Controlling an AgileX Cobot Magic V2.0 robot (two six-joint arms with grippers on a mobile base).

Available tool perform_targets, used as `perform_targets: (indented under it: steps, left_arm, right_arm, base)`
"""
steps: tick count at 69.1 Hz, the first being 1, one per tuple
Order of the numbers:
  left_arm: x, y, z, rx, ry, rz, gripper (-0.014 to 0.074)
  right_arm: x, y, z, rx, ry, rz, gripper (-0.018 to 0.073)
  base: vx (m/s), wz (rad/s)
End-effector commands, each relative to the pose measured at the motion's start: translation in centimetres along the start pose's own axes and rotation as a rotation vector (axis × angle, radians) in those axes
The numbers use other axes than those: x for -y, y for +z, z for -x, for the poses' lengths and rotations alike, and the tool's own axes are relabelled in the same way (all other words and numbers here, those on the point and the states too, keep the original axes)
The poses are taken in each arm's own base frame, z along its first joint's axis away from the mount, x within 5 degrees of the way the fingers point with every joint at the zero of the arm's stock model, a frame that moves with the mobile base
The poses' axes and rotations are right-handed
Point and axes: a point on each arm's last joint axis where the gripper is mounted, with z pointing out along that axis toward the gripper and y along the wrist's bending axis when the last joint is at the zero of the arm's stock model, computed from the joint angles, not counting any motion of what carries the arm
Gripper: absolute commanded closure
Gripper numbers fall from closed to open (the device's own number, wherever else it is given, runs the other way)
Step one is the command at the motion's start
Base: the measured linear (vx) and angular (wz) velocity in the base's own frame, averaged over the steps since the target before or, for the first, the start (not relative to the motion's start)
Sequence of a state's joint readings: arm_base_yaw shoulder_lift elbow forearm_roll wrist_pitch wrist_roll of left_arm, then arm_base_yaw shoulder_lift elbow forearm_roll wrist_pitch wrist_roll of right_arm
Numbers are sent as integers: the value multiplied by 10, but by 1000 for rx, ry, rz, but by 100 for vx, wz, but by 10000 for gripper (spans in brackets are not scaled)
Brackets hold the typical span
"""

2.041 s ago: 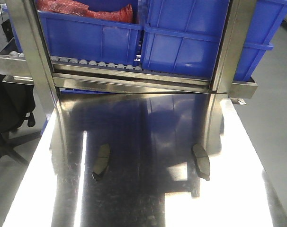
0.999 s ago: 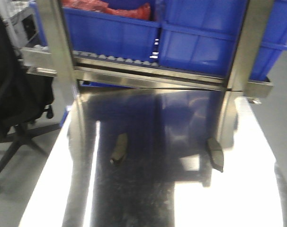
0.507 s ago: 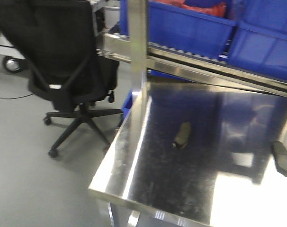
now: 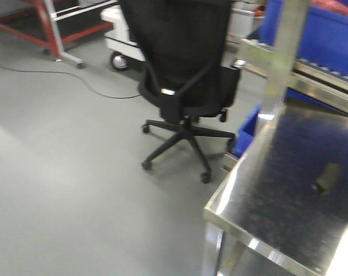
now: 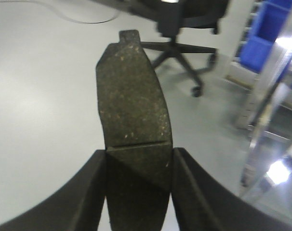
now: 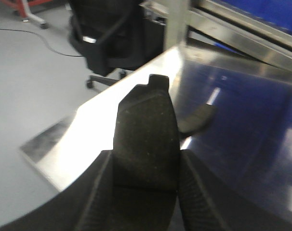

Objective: Move and align brake pads A on conveyor
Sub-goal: 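Turn the base away from the steel table holding both pads, then drive along the yellow floor line past the striped cones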

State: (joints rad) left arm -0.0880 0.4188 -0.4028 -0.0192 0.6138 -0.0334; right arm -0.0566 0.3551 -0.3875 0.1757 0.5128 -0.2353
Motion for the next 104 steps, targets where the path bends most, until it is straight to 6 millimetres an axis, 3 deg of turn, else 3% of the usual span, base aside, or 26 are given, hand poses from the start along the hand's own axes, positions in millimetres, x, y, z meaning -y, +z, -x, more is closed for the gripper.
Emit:
perform_targets:
  steps: [1,104]
  left_arm:
    - [2,-5,17,114,-6,-14,496]
    - [2,-5,17,114,-6,-14,496]
  right_arm:
    - [2,-4,17,113,6,-24,480]
    - [2,-4,17,113,6,-24,480]
  base:
    - [-6,71]
    - [10,61]
